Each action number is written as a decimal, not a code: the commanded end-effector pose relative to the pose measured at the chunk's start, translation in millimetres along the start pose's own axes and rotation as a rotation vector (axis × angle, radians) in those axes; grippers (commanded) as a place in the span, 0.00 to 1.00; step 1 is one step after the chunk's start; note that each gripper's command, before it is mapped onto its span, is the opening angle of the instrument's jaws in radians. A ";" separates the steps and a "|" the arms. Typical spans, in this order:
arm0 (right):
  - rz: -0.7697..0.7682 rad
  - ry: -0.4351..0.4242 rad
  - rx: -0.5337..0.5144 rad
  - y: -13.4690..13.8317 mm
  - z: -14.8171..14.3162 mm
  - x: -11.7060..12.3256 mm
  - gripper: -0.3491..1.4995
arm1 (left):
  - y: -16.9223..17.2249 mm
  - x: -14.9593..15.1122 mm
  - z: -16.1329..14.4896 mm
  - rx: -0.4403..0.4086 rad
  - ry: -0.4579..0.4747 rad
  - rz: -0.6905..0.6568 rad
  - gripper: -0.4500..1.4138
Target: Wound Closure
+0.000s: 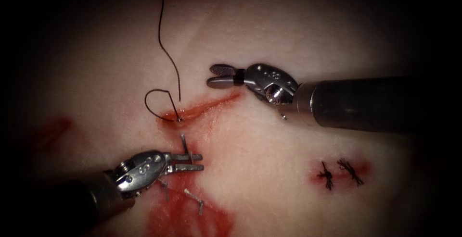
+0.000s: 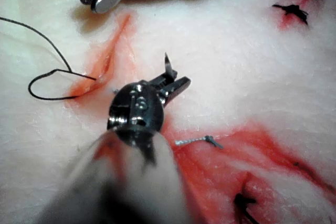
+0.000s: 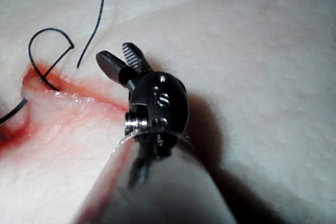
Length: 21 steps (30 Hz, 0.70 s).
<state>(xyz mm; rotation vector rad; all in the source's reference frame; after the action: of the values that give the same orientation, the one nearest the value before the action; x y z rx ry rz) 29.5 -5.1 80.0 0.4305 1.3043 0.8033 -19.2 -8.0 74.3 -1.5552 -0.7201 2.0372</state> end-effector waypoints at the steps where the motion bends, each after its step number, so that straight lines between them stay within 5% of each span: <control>1: 0.003 0.000 0.002 -0.1 0.7 -0.5 0.17 | -0.1 -0.4 0.5 -0.018 0.007 -0.018 0.00; 9: -0.021 0.001 0.027 0.1 0.7 -0.4 0.21 | 3.0 0.7 -2.1 -0.195 0.076 -0.227 0.00; 11: -0.045 -0.003 0.025 0.1 0.8 -0.4 0.29 | 3.9 1.6 -3.1 -0.241 0.099 -0.242 0.00; 13: -0.078 -0.049 0.016 -0.1 1.0 -0.3 0.51 | 5.0 3.0 -4.4 -0.282 0.102 -0.252 0.00; 17: -0.082 -0.067 0.066 -0.8 1.1 -0.7 0.34 | 6.2 5.1 -6.3 -0.325 0.113 -0.207 0.00; 20: -0.096 -0.067 0.080 -1.4 1.3 -1.0 0.34 | 7.0 6.4 -7.5 -0.324 0.132 -0.128 0.00; 21: -0.102 -0.066 0.082 -1.6 1.4 -1.0 0.42 | 7.2 6.7 -7.8 -0.323 0.145 -0.084 0.00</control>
<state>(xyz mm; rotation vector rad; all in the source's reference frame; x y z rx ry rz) 30.5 -6.4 79.3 0.4335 1.2928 0.6310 -13.0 -8.0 61.9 -1.8208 -1.0531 1.8130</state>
